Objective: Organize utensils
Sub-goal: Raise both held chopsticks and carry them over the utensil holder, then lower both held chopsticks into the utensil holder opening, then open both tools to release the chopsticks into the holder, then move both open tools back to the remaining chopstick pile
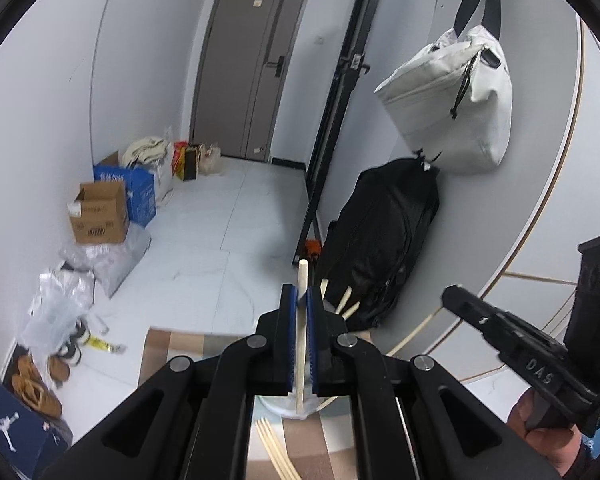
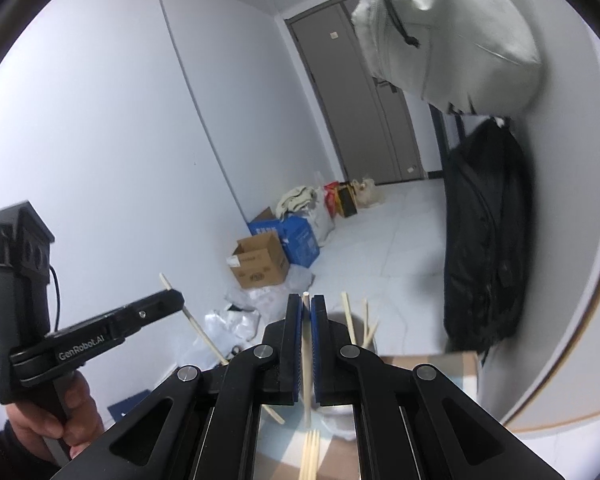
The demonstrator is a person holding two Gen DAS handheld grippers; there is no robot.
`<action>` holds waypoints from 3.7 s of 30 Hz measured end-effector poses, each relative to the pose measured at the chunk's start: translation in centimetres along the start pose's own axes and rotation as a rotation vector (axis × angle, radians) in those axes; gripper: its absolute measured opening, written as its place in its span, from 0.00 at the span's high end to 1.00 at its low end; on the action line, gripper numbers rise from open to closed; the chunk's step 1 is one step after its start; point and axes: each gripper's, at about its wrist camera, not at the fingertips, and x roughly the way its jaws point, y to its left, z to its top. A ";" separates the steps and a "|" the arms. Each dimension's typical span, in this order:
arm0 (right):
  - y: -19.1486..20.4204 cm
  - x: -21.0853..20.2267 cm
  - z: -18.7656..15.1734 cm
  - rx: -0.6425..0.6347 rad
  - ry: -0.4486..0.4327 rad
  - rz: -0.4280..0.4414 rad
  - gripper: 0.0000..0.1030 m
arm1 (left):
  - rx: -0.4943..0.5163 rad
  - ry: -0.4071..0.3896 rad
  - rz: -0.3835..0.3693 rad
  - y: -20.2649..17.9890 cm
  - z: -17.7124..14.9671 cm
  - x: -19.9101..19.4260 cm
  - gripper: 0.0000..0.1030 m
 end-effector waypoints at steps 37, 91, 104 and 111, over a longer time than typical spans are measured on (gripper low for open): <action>-2.8 10.1 4.1 -0.091 0.064 -0.031 0.97 | 0.080 0.091 -0.024 0.3 2.7 10.2 0.99; -3.0 1.7 -6.7 0.123 0.117 -0.028 0.62 | 0.033 0.100 0.103 1.7 -5.3 2.4 0.39; -1.1 0.4 -10.8 0.064 0.159 -0.065 0.44 | 0.041 0.106 0.132 2.0 -9.1 1.1 0.36; -0.2 0.6 -12.6 0.013 0.180 -0.075 0.37 | 0.019 0.129 0.163 2.9 -11.4 1.6 0.33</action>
